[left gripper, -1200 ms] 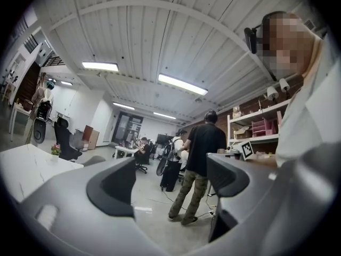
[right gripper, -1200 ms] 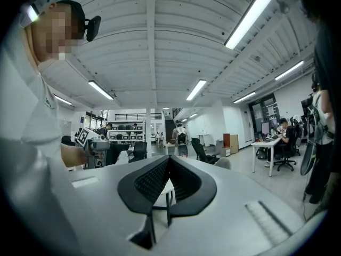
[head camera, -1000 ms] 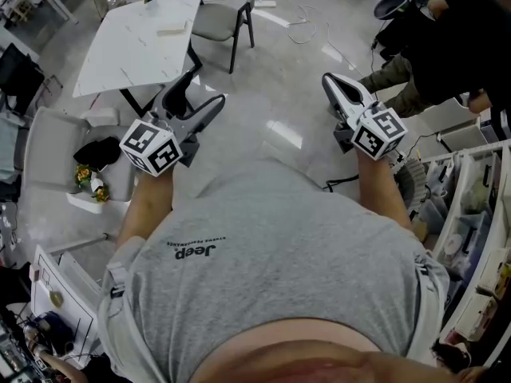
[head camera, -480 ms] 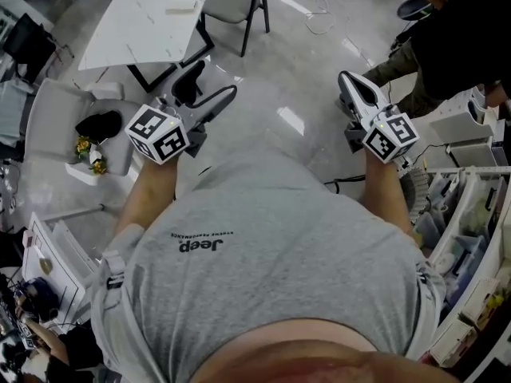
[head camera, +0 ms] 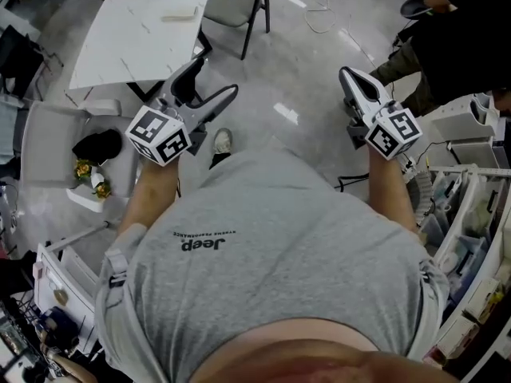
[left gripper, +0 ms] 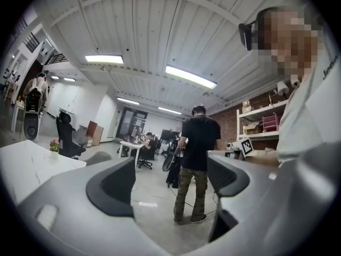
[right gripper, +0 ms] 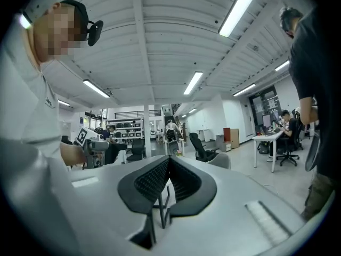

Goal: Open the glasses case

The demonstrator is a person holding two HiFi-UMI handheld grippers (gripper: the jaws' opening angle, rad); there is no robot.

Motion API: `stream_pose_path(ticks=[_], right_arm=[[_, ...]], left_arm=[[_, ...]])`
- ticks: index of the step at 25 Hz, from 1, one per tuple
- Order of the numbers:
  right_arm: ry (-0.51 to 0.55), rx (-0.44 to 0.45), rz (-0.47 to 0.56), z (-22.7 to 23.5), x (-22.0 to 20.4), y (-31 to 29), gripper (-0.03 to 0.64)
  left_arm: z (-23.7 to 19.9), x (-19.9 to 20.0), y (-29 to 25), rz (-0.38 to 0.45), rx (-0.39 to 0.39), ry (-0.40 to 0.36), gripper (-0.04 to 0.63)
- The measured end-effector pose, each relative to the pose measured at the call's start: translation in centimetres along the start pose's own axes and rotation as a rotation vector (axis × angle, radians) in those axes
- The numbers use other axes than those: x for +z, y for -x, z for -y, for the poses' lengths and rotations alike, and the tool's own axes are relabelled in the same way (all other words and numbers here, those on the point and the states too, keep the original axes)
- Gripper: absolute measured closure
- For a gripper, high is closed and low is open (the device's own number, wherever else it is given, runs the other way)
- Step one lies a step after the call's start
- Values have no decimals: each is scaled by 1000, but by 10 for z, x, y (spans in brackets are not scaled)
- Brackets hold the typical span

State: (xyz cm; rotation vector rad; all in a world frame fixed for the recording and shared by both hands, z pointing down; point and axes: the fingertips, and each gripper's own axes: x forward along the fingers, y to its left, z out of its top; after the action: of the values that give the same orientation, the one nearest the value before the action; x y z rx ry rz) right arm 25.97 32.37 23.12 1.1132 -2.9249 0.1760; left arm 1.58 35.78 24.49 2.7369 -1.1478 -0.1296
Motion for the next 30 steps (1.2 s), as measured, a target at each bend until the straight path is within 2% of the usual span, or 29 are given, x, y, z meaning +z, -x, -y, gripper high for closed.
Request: stream_pose_path(ticks=[3,8,12,17,23,28,30], right_arm=[[6,-30,2,11,5,-58,614],[12,-79,8,26,23,-157,614],[19,-96,0,39,35,-218,614],[19,-134,-7,59,45,-255,614],[10,-160,-18,97,49,-284,614],[-15,-142,-40,142,50,-303,614],[-33,-116,-42,165,48,-307,614]], left_arm=[[-60,11,-18,6,-34,-15,147],[-156,33,-52,-29,-131,-41,147],[-214,52,-74,-38,-173,-40,147],[-257,66,-97,-35,-215,-35,147],[-298,72,-133,-47,-227,-18,147],[-321,69,-172,-71,-210,0,147],[-323,62,-190,-85,-187,-14,147]])
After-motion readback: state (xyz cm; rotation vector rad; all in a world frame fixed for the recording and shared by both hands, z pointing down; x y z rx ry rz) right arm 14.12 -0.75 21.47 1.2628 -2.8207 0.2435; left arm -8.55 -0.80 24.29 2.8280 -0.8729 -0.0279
